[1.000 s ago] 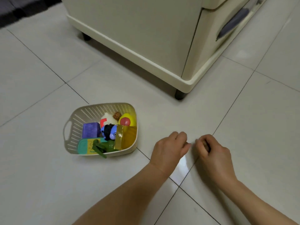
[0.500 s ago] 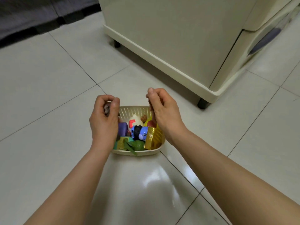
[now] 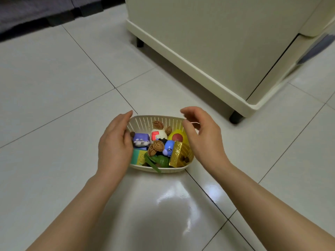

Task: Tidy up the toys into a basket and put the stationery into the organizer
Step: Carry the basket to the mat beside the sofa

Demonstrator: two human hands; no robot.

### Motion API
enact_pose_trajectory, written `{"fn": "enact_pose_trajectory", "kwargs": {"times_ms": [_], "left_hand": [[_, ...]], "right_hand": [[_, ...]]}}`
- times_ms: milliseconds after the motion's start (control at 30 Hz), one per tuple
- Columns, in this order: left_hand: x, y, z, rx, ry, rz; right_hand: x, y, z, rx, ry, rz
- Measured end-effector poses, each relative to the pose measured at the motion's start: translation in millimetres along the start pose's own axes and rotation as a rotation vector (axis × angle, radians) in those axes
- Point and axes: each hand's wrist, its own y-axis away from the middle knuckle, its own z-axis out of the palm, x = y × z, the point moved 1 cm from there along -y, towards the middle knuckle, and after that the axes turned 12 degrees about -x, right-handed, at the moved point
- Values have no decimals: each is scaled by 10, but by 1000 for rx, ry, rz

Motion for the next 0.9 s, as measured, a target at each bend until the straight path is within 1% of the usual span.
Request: {"fn": "enact_pose_trajectory", "kwargs": {"times_ms": [33, 67, 167, 233, 333, 400, 600, 767, 833, 867, 900], "left_hand": [[-52, 10, 5, -30, -61, -43], [-100, 20, 24, -66, -100, -93], [-145, 14, 76, -143, -139, -198], [-146, -33, 111, -145, -175, -202], [-129, -108, 120, -121, -249, -195], [-118, -126, 176, -145, -305, -213], [-124, -110, 202, -210, -382, -260], [25, -124, 78, -425, -296, -315], [249, -64, -233, -499, -290, -304], [331, -31, -295, -494, -287, -275], [485, 11, -511, -505, -307, -272]], "right_hand": [[61, 61, -4, 30, 122, 4], [126, 119, 5, 21, 210, 38], [272, 220, 76, -103, 316, 214], [317, 233, 105, -161, 380, 226], [268, 187, 118, -195, 470, 234], [287, 139, 164, -233, 517, 304], [294, 91, 264, -200, 513, 402], [151, 97, 174, -239, 443, 483], [-138, 180, 23, -243, 419, 524], [-214, 229, -24, -227, 419, 513], [-420, 316, -121, -220, 405, 515]]}}
